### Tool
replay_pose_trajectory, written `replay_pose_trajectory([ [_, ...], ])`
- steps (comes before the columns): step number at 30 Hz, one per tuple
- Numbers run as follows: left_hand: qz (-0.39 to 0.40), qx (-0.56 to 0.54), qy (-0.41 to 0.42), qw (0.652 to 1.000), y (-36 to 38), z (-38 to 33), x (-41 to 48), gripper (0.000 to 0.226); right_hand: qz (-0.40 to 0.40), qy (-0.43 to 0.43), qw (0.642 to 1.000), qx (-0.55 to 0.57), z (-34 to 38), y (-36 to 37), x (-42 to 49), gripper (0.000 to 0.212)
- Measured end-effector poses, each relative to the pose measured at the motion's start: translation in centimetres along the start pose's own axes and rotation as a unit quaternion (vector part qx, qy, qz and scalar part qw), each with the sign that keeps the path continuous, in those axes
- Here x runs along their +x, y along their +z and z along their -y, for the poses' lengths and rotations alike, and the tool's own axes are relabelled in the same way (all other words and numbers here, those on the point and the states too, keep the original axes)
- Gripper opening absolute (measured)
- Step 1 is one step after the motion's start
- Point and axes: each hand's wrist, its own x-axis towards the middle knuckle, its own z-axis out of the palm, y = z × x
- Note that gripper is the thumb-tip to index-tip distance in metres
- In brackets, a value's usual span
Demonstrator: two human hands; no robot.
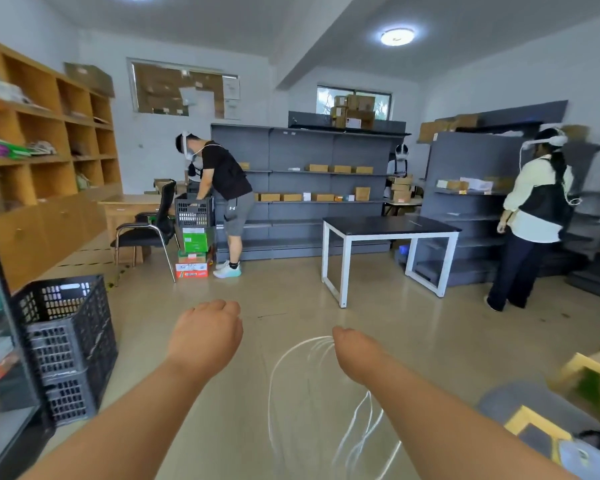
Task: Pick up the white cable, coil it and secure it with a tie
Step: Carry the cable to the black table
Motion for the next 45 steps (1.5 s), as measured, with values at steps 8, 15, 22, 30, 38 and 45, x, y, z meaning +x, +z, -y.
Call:
replay_pose_trajectory([
  [8,0.023,-0.01,0.019,1.0,5.0,-5.8,8.1,0.03,-0.007,0.028,1.0,0.011,-8.0,-0.6,7.5,0.036],
  [15,0.034,-0.001,0.055,0.998,10.7,-10.2,16.5,0.033,-0.01,0.08,0.996,0.031,-14.0,0.2,14.2,0.029],
  [22,0.045,-0.023,0.091,0.995,18.8,-13.8,27.8,0.033,0.014,0.126,0.992,0.013,-20.3,0.9,23.9,0.036],
  [30,0.042,-0.046,0.158,0.986,26.4,-17.7,45.2,0.031,0.013,0.168,0.986,0.014,-28.2,-0.1,38.2,0.039],
  [38,0.062,-0.085,0.184,0.977,33.3,-24.7,57.2,0.033,-0.003,0.229,0.972,0.048,-37.7,1.3,49.2,0.031],
  [45,0.058,-0.068,0.193,0.977,40.5,-31.8,70.0,0.032,-0.025,0.226,0.973,0.034,-48.2,1.4,62.2,0.021],
])
